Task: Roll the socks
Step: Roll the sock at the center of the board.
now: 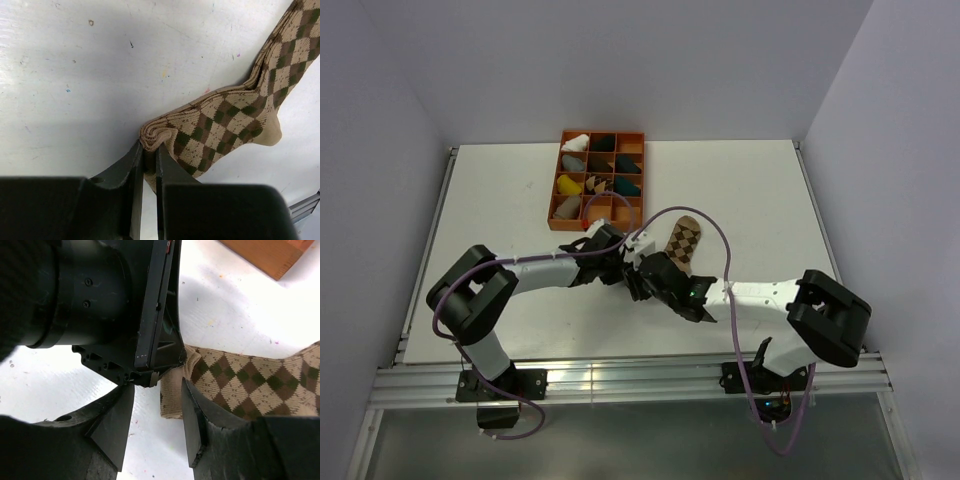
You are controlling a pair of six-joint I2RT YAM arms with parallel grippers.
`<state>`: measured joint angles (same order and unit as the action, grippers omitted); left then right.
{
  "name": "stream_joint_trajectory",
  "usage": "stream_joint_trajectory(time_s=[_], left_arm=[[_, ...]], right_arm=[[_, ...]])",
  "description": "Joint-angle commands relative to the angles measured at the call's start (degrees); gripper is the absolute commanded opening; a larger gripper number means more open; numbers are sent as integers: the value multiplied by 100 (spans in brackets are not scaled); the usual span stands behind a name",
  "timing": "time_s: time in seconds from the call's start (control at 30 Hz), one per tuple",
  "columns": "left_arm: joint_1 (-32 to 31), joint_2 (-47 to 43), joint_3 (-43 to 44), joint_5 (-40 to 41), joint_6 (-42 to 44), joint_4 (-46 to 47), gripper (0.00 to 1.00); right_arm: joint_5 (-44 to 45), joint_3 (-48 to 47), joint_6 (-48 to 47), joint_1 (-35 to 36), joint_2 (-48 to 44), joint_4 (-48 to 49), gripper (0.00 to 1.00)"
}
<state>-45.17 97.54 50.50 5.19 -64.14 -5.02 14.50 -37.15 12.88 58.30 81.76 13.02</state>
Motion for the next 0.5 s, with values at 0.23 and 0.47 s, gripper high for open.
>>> stream_joint_trajectory(time_s=[0.23, 0.47], left_arm=[[-89, 81, 171, -18, 121, -228, 0], [-89, 46, 136, -44, 86, -193, 0]], right_arm=[[-246, 76, 30, 32, 499, -71, 46], [-220, 50, 109, 32, 719, -317, 45]])
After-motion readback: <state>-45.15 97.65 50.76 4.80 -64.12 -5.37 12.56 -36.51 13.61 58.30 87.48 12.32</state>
